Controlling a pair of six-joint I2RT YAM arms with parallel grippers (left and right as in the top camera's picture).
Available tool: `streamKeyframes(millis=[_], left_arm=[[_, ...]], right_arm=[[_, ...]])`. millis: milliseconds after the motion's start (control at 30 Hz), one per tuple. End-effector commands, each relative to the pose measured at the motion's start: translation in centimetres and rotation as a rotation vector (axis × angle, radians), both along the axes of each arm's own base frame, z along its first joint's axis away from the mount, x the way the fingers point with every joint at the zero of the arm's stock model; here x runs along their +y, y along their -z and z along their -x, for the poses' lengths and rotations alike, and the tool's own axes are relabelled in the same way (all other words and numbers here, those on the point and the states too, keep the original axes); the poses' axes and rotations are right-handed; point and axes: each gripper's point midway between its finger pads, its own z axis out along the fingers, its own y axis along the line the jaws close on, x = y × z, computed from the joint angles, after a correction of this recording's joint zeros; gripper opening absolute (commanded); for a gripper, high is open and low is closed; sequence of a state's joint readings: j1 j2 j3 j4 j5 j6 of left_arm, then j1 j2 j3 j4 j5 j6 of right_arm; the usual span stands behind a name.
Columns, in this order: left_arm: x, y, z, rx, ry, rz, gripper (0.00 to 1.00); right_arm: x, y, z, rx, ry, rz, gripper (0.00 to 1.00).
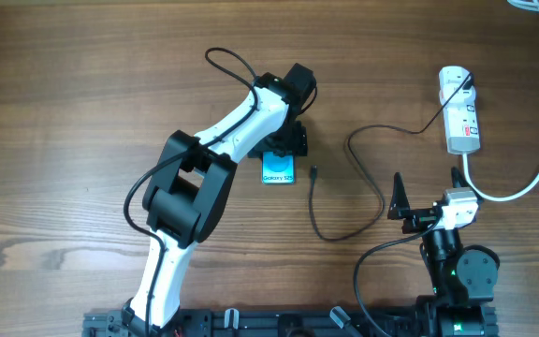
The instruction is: Plug charger to phone and switch on socket
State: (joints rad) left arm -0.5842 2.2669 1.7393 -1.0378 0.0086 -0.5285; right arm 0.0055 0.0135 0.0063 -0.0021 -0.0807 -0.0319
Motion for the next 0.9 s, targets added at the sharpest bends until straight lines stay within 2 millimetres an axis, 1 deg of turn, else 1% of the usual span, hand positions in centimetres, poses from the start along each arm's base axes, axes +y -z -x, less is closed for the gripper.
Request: streamKeyframes(millis=[0,167,300,467,633,733,833,867], left_arm=[[0.4,1.2,0.3,0.025,-0.010,-0.015,0.75],[0.4,1.2,0.3,0.026,-0.010,-0.014,0.76],[-0.2,0.6,0.3,0.033,-0.011,0.022,0.75],[-1.3,-2.1,-0.2,0.017,-0.013,0.095,0.74],[-2.8,-6.4,0.5,0.052,-0.030,0.274,0.74],[-4.0,-10.3,1.8,0.136,-0.049,0.474,0.76],[-5.0,-14.1,2.5,0.207,-0.061,0.677,0.77],[-5.3,-15.9,2.7,0.240,-0.064,0.773,0.78]], right_arm=[[-0.3,-0.2,0.0,-0.011,0.018,0.002,1.00],[-0.3,-0.2,0.0,-0.011,0.018,0.002,1.00],[-0.3,-0.2,0.0,-0.011,0.018,0.002,1.00],[-0.3,-0.2,0.0,-0.011,0.018,0.002,1.00],[-0.3,-0.2,0.0,-0.011,0.018,0.002,1.00],[-0.3,-0.2,0.0,-0.011,0.018,0.002,1.00],[-0.3,-0.2,0.0,-0.011,0.018,0.003,1.00],[-0.3,-0.2,0.0,-0.011,0.018,0.002,1.00]])
